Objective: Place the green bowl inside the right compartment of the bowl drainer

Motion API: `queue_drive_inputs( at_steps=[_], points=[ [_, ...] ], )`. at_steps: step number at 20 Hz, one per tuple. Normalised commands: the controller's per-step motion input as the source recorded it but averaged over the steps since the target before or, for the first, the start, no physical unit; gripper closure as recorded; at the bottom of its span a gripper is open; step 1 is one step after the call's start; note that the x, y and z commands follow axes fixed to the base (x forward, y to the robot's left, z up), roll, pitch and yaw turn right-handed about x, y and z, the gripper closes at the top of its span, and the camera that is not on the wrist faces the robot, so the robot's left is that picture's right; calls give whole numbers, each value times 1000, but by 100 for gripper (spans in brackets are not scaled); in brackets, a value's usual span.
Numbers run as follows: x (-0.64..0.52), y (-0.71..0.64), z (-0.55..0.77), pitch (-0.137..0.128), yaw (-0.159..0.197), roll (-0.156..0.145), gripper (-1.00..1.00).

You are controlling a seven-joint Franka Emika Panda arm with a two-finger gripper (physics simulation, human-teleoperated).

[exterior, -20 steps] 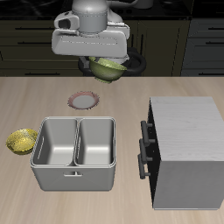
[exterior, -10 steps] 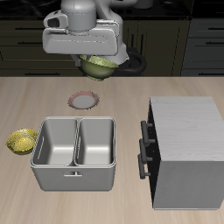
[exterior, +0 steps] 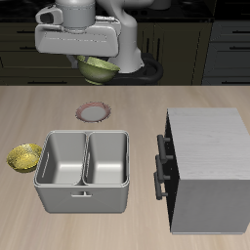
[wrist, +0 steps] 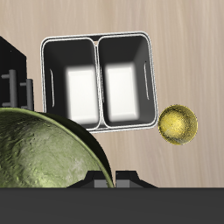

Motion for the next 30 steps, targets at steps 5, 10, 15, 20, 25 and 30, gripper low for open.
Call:
queue_drive_inputs(
  at_steps=[5,10,15,20,25,30],
  points=[
    [-161,-321,30,-4,-10,-52,100],
    [-131,-143,103,-23,18,-30,100],
    [-32,-15,212,-51,14,-23,100],
    [71,-58,191,-29,-1,-25,100],
    [97,-36,144,-22,-13,-13,100],
    [205,86,90,-2,-8,-14,100]
  ],
)
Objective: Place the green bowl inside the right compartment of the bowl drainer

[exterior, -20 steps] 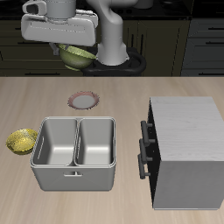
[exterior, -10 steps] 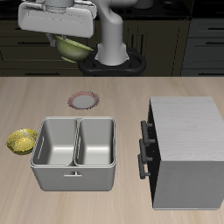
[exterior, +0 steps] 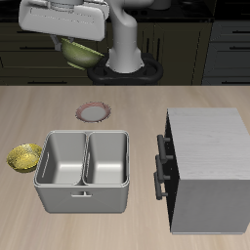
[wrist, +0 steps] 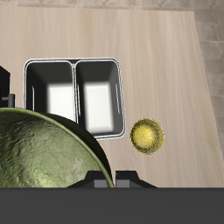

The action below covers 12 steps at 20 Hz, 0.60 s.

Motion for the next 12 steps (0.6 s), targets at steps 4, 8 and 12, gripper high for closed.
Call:
queue_drive_inputs(
  at_steps=[4,8,12],
  points=[
    [246,182,140,-12,6,9,100],
    [259,103,35,1,2,7,100],
    [250,41,-11,1,16,-1,100]
  ],
)
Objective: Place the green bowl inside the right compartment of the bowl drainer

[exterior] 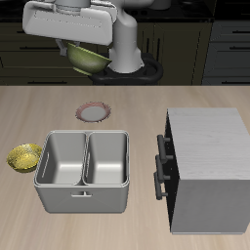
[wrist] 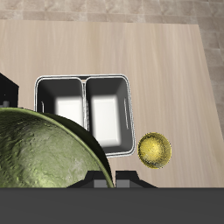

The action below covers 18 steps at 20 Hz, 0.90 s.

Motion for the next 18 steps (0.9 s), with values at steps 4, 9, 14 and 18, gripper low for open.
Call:
queue_drive_inputs(
  at_steps=[4,9,14,18],
  points=[
    [195,-54,-49,3,9,-13,100],
    [219,-31,-262,28,8,-10,100],
    [164,-11,-246,21,14,5,100],
    [121,-17,-221,21,-6,6,100]
  ],
)
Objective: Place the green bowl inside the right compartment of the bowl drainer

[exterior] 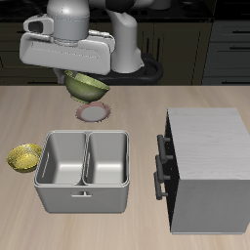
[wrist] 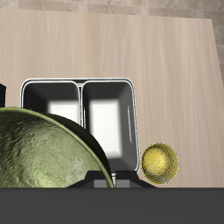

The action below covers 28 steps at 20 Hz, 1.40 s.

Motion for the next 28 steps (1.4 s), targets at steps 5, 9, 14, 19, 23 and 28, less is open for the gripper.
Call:
queue_drive_inputs(
  at_steps=[5,9,14,19,23,28],
  points=[
    [28,-89,-210,16,-10,-5,100],
    [1,-129,-258,31,-6,-11,100],
    [-26,-85,-164,16,-7,-13,100],
    [-32,-92,-163,17,-5,-19,100],
    [-19,-59,-118,10,-4,-2,100],
    [-1,-10,-124,11,2,1,100]
  ],
)
